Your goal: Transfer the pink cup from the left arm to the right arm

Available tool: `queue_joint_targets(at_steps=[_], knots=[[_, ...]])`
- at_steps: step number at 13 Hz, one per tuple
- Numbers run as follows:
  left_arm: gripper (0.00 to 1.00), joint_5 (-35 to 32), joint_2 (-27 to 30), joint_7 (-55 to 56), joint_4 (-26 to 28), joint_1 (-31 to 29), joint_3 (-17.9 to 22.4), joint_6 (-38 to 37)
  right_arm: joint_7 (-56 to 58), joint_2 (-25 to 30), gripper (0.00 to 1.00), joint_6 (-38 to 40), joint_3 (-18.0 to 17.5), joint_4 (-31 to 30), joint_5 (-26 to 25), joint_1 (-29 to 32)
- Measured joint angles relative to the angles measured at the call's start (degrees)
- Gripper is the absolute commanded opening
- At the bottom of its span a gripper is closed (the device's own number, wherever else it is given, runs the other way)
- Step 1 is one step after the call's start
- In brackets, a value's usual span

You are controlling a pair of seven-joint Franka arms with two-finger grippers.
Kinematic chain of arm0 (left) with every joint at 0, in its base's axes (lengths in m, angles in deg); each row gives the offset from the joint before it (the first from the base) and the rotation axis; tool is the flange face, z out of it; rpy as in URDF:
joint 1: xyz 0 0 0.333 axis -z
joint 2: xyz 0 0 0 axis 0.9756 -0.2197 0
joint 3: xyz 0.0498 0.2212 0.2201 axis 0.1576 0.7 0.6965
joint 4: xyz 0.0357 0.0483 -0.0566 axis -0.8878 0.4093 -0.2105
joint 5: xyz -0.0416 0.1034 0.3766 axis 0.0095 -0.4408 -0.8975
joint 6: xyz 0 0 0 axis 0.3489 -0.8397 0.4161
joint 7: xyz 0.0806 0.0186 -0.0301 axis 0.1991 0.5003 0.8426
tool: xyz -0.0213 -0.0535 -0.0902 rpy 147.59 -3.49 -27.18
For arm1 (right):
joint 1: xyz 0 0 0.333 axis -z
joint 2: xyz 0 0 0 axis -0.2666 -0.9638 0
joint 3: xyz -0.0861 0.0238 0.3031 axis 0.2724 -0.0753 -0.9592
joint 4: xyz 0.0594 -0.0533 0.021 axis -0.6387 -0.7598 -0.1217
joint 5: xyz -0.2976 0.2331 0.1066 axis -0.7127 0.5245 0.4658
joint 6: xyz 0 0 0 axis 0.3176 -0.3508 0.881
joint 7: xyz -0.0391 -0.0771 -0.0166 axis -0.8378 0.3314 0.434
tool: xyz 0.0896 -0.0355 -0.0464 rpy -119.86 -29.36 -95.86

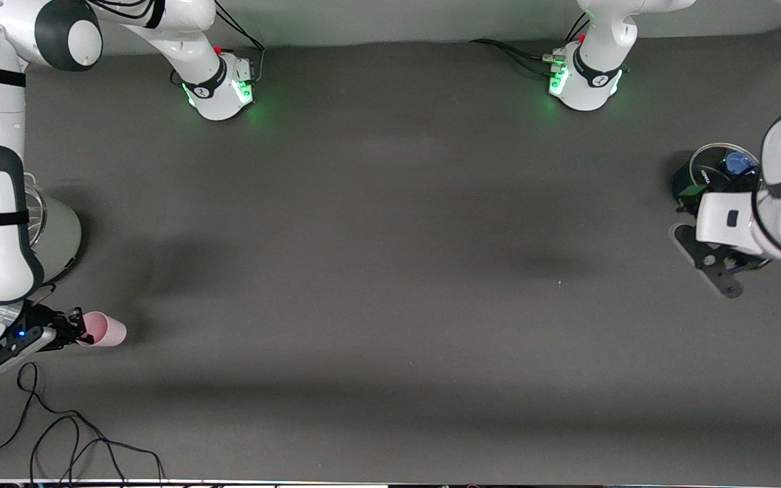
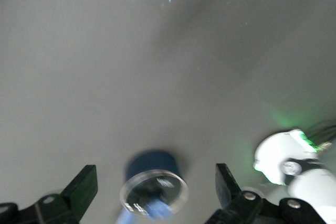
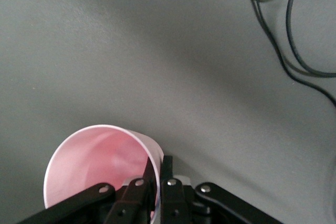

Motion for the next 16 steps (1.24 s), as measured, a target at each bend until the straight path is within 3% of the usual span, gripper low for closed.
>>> queue_joint_targets(at_steps=[3,4,6,12,16], knots=[[1.00,0.0,0.7,22.9,-4.5,0.8,-0.1,-6.4,0.6,-1.1,0.00,-1.0,0.0,0.0,0.9,0.0],[1.00,0.0,0.8,28.8,-4.8,0.9,-0.3,-6.6,0.7,-1.3,0.11,-1.0,0.0,0.0,1.3,0.0],[1.00,1.0,0.8,35.1,-5.1,0.9,-0.6,-6.4,0.8,-1.9,0.99,-1.6,-0.1,0.1,1.4,0.0],[1.00,2.3,2.8,37.6,-4.9,2.2,-1.9,-6.3,0.7,-2.2,1.00,-1.6,0.0,2.1,1.6,0.0],[1.00,2.3,8.4,38.0,6.0,1.5,-1.4,-0.6,-6.7,3.3,1.00,7.6,1.2,4.3,-1.5,-0.1]])
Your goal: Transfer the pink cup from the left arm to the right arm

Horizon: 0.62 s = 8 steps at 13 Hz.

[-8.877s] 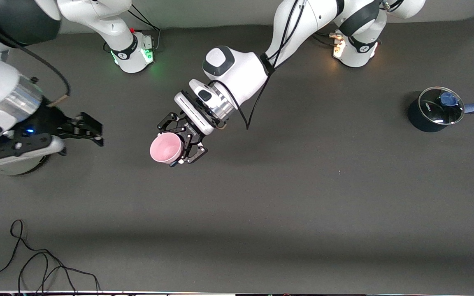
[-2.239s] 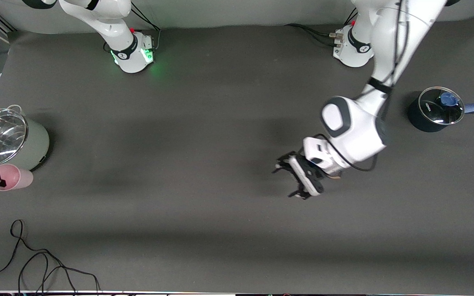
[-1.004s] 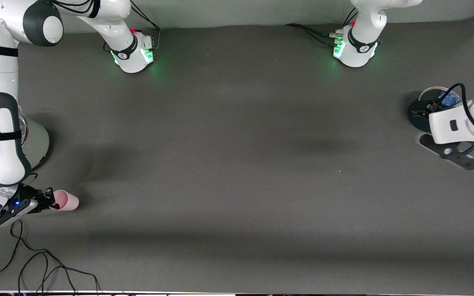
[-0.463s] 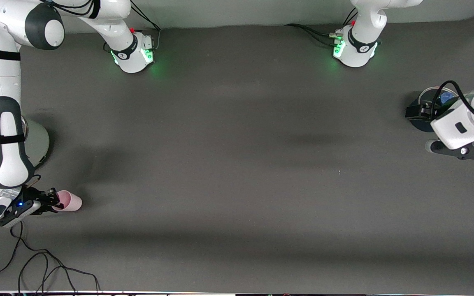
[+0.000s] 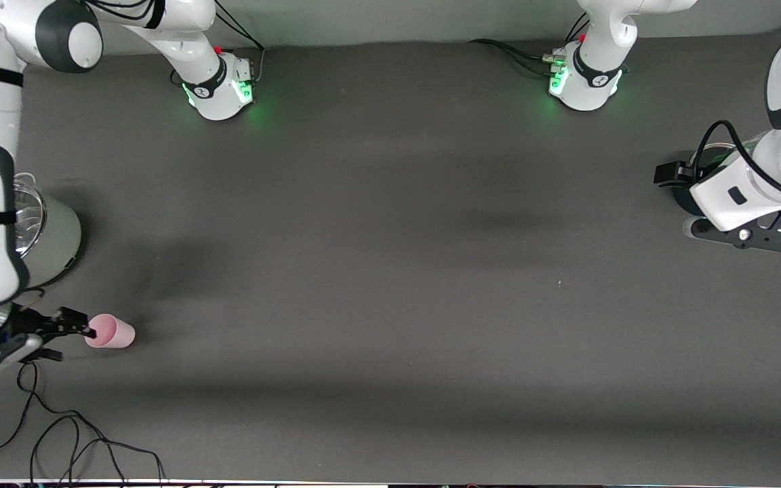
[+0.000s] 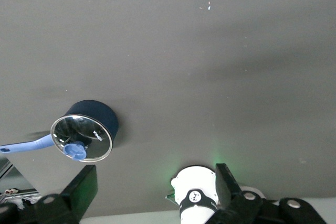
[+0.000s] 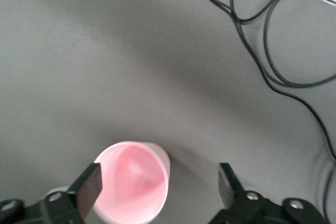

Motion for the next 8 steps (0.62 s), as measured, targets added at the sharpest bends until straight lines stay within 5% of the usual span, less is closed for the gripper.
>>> queue_joint_targets(at_steps=[4,8], knots=[[1.00,0.8,9.9,0.1,14.2,-7.9,-6.8,8.8,-18.3,12.6,1.00,15.3,0.3,0.9,-12.0,-2.2],[1.00,1.8,12.3,0.2,16.7,-9.0,-9.1,14.0,-36.7,24.8,1.00,28.8,0.3,0.3,-20.0,-9.7]])
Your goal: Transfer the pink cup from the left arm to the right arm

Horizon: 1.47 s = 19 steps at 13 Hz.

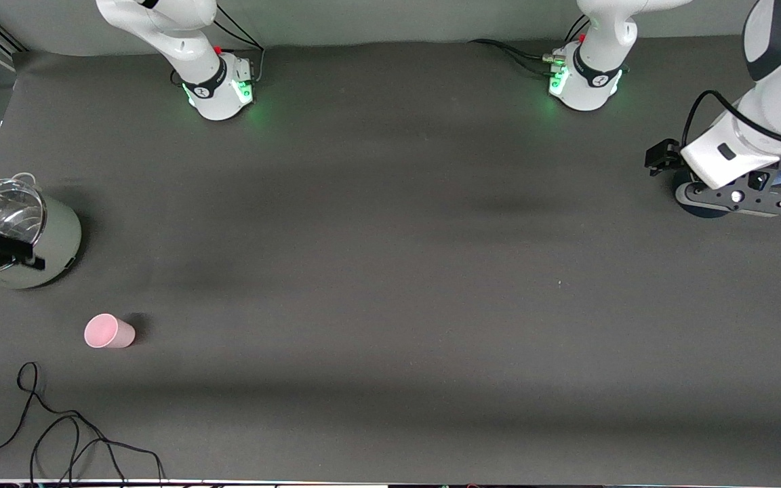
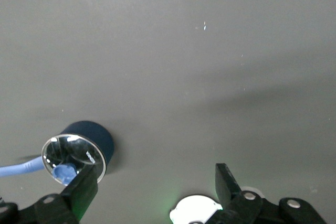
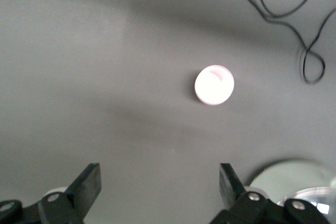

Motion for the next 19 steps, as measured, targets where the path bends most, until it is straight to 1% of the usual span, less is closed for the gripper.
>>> queue_joint_targets(at_steps=[1,2,4,5,6,8,10,12,13,15,16,19], knots=[[1.00,-0.4,-0.1,0.0,0.0,0.0,0.4,1.1,-3.0,2.3,1.00,1.5,0.0,-0.8,-1.3,-1.2],[1.00,-1.0,-0.3,0.0,0.0,0.1,1.8,2.5,-5.8,4.6,1.00,2.6,0.0,-2.2,-2.6,-2.2],[1.00,-0.8,-0.8,-2.0,0.1,0.6,6.6,4.0,-10.6,9.1,1.00,2.9,0.0,-7.0,-3.4,-3.7],[1.00,0.5,-0.9,-2.8,0.1,0.9,8.6,4.0,-12.0,10.9,1.00,2.9,0.0,-9.5,-3.5,-4.2],[1.00,2.0,-0.8,-3.0,0.0,1.1,9.7,3.9,-13.2,12.2,1.00,2.8,-0.1,-11.2,-3.7,-4.6],[1.00,2.4,-0.4,-1.9,-0.7,2.7,10.0,3.4,-15.2,13.6,1.00,2.7,-1.1,-12.5,-4.5,-4.6],[1.00,2.4,0.8,2.1,-1.4,4.2,9.5,0.5,-17.7,14.4,1.00,2.4,-4.2,-12.4,-5.3,-3.3],[1.00,1.8,1.9,6.1,-1.5,4.4,7.1,-0.7,-19.2,14.9,1.00,2.4,-7.9,-12.2,-5.5,-0.8],[1.00,1.4,2.2,7.2,-1.5,4.5,6.0,-0.6,-20.8,15.0,1.00,2.4,-8.8,-12.2,-5.9,-0.3],[1.00,1.2,1.9,7.6,-2.2,4.5,5.6,-0.4,-23.2,15.0,1.00,2.4,-9.7,-12.2,-6.5,-0.3],[1.00,1.1,1.2,7.6,-3.5,4.5,5.7,-0.4,-23.6,15.0,1.00,2.3,-9.9,-12.2,-6.6,-0.3],[1.00,0.9,-2.7,5.9,-9.6,4.5,6.5,-0.5,-24.1,15.1,1.00,2.1,-9.8,-11.7,-6.8,0.1]])
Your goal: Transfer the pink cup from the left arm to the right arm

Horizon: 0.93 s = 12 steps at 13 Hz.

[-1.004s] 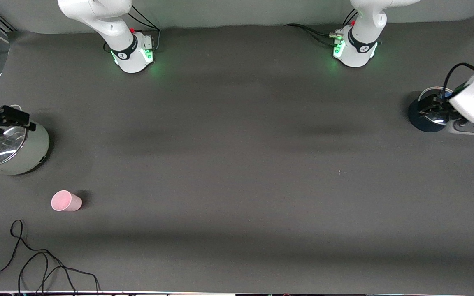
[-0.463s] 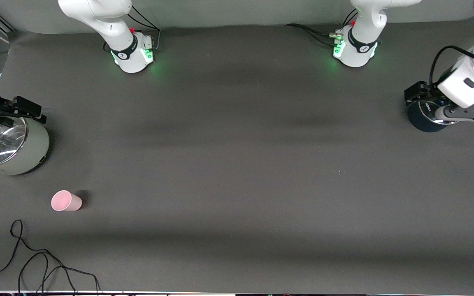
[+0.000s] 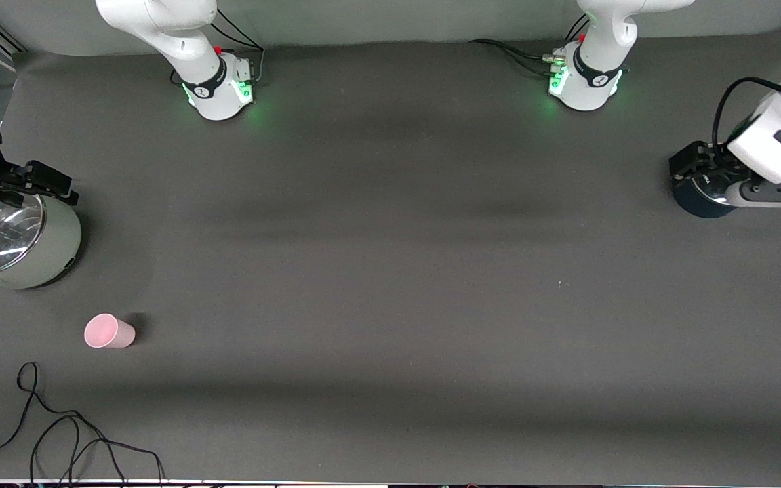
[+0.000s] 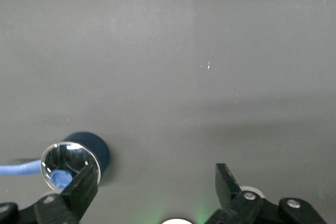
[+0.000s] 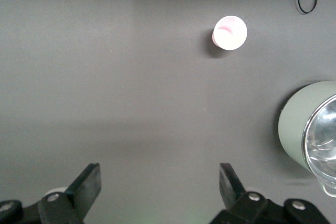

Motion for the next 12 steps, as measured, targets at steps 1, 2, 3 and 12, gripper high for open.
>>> queue_joint_targets(at_steps=[1,2,3,12], knots=[[1.00,0.0,-0.8,-0.9,-0.8,0.2,0.8,-0.1,-0.1,0.0,1.00,0.0,0.0,0.3,0.0,0.2],[1.00,0.0,-1.1,-1.5,-0.8,0.8,2.1,-0.2,-0.1,0.0,1.00,0.0,0.0,0.5,0.0,0.3],[1.00,-0.1,-1.2,-1.8,-0.8,1.7,3.4,-0.3,-0.1,0.0,1.00,0.0,0.0,0.7,0.0,0.3],[1.00,0.1,-1.7,-3.6,-0.7,5.6,7.0,-0.6,-0.5,0.0,1.00,2.0,0.2,0.9,0.0,1.0]])
